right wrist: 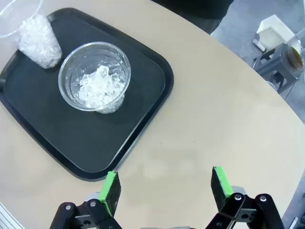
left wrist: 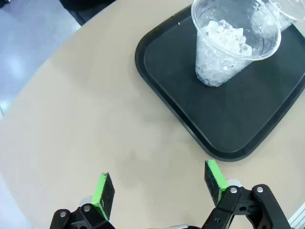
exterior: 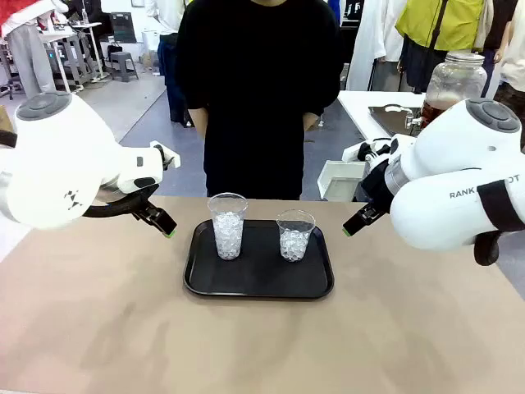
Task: Pour the drink into the iced cup.
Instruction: Pick up the iced cup indicated by the human and present it to them.
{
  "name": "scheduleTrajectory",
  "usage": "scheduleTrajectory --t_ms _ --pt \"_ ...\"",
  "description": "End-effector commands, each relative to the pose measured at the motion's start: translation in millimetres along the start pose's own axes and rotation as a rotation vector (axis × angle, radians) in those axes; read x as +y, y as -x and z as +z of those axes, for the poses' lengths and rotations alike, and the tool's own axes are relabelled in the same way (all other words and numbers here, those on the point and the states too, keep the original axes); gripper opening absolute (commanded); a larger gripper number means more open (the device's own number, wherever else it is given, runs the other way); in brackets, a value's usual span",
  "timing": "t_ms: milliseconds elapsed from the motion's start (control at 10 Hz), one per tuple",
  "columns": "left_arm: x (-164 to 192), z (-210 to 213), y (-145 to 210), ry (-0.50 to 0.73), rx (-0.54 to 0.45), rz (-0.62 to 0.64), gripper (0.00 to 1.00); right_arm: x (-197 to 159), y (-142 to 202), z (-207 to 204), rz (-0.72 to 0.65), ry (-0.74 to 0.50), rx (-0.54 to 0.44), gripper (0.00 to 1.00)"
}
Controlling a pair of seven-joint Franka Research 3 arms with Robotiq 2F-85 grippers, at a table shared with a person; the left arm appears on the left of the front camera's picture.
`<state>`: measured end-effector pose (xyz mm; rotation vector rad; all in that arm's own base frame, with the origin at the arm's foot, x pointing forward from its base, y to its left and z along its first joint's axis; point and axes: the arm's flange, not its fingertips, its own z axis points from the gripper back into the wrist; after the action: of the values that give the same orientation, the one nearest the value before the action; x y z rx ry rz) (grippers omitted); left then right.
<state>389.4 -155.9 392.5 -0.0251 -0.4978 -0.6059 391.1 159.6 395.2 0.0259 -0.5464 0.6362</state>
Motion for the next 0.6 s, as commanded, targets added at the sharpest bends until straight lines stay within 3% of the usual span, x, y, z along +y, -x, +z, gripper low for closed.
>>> scheduleTrajectory --t_ms 0,500 --pt "0.3 -0.1 -0.8 -0.001 -0.009 -0.001 1.0 -0.7 -0.9 2.2 -0.001 0.001 -0.006 1.0" --pt "0.3 -0.1 -0.8 -0.001 -0.009 -0.001 1.0 -0.7 -0.9 2.2 -0.001 0.001 -0.006 1.0"
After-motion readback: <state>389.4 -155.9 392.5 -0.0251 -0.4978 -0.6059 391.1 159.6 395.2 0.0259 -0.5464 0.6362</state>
